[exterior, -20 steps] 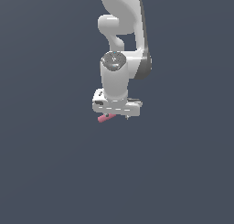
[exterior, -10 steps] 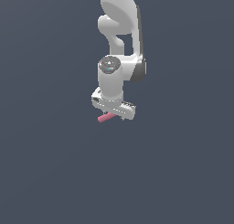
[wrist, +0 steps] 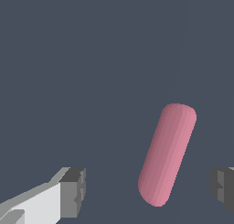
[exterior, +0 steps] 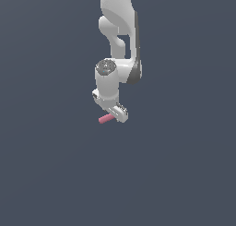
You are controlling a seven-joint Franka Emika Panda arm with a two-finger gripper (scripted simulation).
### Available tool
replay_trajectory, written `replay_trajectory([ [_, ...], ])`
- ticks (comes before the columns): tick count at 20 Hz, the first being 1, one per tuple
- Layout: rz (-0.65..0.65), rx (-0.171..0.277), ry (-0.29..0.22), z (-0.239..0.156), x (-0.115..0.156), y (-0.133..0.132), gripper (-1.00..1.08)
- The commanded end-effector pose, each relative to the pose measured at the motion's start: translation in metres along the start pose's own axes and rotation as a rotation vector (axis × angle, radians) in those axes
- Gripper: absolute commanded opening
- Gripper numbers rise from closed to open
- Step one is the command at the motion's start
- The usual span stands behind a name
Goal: Pick up the object and move it to a goal position.
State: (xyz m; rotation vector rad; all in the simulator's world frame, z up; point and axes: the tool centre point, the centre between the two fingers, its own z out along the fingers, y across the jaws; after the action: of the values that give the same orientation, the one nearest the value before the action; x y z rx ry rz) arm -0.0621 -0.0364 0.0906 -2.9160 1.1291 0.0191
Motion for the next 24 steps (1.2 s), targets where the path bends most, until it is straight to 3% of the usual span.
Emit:
replay_trajectory([
  [1, 0.08, -0.001, 0.004, 0.006, -0.002, 0.009, 1.0],
  [12, 0.293, -0.006, 0.016, 0.02, -0.008, 0.034, 1.0],
  [24, 0.319, -0.007, 0.017, 0.029, -0.009, 0.038, 1.0],
])
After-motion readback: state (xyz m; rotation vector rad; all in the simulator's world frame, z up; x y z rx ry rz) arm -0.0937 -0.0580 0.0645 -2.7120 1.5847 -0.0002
